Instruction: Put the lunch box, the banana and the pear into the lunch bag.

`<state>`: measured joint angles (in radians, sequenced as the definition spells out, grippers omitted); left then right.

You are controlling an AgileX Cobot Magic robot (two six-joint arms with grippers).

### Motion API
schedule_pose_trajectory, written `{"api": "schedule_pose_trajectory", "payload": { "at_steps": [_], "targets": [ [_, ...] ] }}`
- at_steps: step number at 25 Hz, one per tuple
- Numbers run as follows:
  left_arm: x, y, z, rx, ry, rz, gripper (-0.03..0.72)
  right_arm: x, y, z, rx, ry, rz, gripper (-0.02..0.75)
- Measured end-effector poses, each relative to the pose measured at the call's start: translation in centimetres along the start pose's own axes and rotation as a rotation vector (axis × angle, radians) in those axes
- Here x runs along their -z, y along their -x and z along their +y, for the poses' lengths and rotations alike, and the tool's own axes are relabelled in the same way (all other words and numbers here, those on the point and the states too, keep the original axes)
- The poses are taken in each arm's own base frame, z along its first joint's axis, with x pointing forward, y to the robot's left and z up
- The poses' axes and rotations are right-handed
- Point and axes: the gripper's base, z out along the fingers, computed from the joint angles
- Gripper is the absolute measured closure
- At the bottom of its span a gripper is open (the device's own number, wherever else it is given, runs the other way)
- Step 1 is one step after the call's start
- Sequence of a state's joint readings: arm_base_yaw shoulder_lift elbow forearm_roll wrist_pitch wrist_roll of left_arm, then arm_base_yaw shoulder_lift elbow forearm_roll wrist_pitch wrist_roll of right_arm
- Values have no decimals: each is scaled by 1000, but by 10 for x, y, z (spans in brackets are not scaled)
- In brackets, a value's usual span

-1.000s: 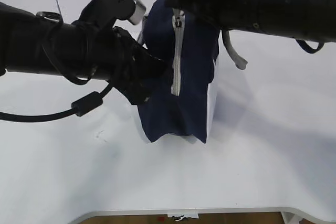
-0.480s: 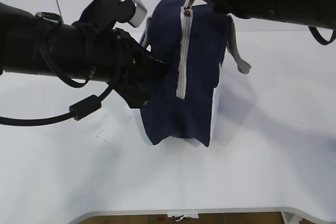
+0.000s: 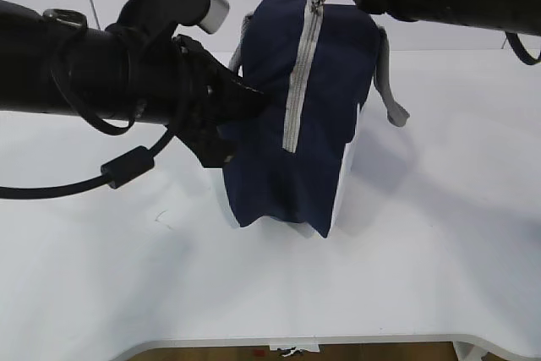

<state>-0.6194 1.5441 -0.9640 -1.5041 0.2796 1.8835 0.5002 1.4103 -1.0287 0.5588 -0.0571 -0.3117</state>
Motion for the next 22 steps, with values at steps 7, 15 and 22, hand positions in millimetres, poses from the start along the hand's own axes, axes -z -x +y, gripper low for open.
{"api": "schedule_pose_trajectory", "payload": {
  "at_steps": [7,15,22],
  "targets": [
    [0,0,-2,-6,-21,-5,687,-15,6,0,-5,-8,-15,737],
    [1,0,-3,-10,-26,-6,687,-34,17,-10,-5,-36,-34,737],
    [1,0,-3,-20,-27,-3,688,-57,21,-21,-14,-63,-32,737]
  ]
}}
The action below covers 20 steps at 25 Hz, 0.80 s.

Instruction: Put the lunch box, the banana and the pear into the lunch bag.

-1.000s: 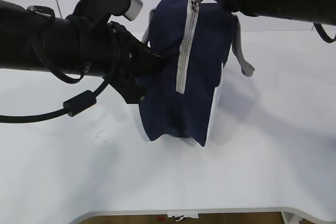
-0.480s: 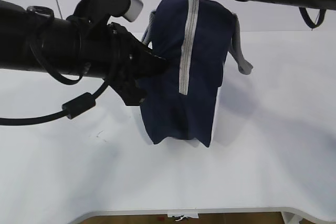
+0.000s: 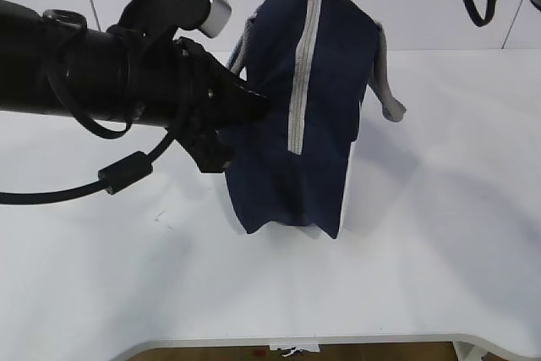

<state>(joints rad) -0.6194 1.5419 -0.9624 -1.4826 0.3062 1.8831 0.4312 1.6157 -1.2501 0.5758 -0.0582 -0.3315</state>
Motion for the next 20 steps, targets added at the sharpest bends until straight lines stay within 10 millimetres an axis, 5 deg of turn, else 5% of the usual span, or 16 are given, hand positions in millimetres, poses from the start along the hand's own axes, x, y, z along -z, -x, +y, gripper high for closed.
{"api": "schedule_pose_trajectory", "payload": {
  "at_steps": [20],
  "targets": [
    [2,-18,-9,18,-31,48,688,-74,-5,-32,-28,-25,112,737]
  ]
}}
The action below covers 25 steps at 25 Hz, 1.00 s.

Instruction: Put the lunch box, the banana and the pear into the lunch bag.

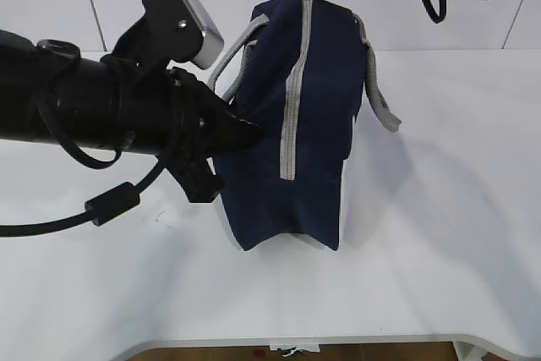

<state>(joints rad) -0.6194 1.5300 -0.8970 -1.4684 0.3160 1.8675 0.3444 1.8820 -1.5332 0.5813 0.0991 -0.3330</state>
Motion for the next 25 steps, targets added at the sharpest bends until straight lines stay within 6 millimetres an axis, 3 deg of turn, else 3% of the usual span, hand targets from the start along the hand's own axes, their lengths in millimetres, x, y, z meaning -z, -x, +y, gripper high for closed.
{"api": "schedule_pose_trajectory", "payload": {
  "at_steps": [10,17,21,23,25],
  "targets": [
    [2,0,-1,25,-8,-5,688,-10,-3,-2,-4,16,54,737],
    [2,1,-3,229,-22,-6,680,-9,-9,-1,-5,36,116,737],
    [3,3,-6,287,-60,-17,611,-9,-9,-1,-5,38,122,737],
    [9,7,-7,295,-66,-34,543,-9,-10,-1,-5,39,125,737],
    [10,9,-7,293,-67,-41,530,-9,-10,-1,-3,41,133,737]
  ]
}}
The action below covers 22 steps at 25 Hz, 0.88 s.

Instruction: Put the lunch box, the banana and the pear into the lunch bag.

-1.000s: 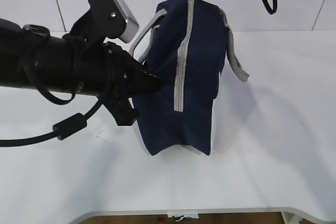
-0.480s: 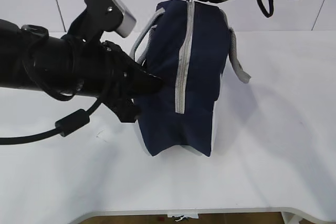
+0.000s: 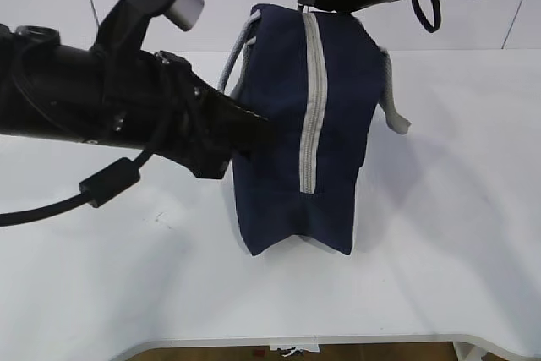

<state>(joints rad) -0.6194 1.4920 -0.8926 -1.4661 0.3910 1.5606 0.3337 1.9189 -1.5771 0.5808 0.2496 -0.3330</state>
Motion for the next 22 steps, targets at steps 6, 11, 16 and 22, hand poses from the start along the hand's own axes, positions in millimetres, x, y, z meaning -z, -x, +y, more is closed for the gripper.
{"api": "schedule_pose_trajectory", "payload": {
  "at_steps": [6,11,16,22],
  "targets": [
    [18,13,-7,58,-9,-58,391,0,-2,1,0,6,17,737],
    [29,17,-14,119,-52,-57,374,0,-3,1,0,10,29,737],
    [45,8,-19,202,-209,106,370,0,-3,1,0,11,33,737],
    [67,18,-11,321,-235,293,370,0,-3,1,0,11,33,737]
  ]
}}
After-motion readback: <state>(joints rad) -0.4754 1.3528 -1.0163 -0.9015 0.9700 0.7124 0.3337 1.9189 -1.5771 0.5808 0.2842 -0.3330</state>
